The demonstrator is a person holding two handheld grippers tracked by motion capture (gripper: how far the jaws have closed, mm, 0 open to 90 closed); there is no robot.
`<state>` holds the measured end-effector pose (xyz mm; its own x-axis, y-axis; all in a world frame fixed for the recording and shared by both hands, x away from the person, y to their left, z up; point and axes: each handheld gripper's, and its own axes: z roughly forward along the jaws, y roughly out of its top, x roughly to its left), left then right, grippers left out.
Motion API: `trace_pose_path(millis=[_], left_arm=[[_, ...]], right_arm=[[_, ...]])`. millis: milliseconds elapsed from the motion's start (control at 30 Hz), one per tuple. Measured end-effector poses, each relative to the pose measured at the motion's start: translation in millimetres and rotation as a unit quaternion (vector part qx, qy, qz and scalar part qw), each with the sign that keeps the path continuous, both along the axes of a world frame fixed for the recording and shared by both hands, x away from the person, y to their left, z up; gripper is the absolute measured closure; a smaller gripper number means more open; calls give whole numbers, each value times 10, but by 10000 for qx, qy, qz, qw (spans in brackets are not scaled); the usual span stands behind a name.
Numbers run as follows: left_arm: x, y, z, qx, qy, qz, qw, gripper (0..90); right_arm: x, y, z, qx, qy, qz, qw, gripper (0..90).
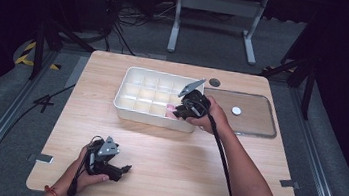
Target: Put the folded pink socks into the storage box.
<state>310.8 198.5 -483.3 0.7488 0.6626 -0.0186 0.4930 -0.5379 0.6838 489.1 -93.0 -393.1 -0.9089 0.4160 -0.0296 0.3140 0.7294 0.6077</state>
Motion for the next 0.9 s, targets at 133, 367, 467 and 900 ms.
trace_pose_path(millis=[133,367,467,900], left_arm=[[0,0,0,1,0,4,10000,124],[0,0,0,3,1,-1,10000,124],[-1,0,0,6,-5,4,10000,124],[-1,0,-1,0,-9,8,10000,123]], right_arm=[[-68,-55,80,72,-83,10,9999,716],[-167,-152,170,122,-233,11,9997,693],[-220,-214,206,131,-320,21,9994,680],[-461,-541,344,254,-588,-143,9978,611]])
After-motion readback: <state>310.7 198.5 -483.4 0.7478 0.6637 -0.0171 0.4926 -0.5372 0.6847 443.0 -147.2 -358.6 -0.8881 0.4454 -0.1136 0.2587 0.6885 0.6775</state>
